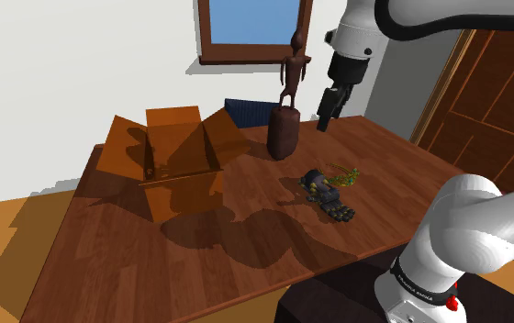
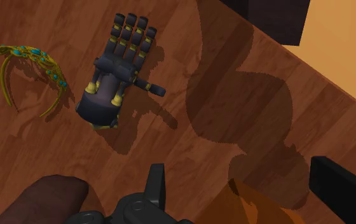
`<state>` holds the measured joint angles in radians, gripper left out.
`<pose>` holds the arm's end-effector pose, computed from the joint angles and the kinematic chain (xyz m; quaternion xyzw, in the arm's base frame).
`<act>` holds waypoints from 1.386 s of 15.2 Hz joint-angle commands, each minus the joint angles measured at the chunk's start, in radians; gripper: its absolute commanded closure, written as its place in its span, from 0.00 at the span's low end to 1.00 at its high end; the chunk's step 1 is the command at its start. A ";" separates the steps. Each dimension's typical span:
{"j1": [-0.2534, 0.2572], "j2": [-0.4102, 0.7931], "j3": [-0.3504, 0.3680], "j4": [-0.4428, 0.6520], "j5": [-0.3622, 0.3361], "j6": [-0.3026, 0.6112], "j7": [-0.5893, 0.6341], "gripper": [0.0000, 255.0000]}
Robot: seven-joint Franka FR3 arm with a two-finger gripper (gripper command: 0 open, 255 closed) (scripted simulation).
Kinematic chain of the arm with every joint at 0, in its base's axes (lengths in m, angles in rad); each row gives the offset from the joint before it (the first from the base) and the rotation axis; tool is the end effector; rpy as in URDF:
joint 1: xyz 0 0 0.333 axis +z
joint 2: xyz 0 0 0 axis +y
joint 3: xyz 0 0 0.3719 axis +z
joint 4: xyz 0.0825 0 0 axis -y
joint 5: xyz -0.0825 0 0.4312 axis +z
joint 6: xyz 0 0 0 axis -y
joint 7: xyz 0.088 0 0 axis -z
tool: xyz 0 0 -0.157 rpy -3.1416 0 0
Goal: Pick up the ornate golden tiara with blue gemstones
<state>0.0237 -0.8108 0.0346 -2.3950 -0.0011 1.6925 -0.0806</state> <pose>0.3234 0.0214 0.5790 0.9964 0.0646 0.0537 0.0140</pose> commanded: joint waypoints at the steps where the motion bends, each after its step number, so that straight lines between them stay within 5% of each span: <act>1: 0.000 0.000 0.000 0.000 0.000 0.000 0.000 0.00; 11: -0.076 0.060 -0.156 -0.205 -0.097 0.258 -0.140 0.00; 21: -0.150 0.284 -0.333 -0.288 -0.177 0.564 -0.289 0.00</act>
<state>-0.1230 -0.5555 -0.2834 -2.6821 -0.1748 2.2245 -0.3578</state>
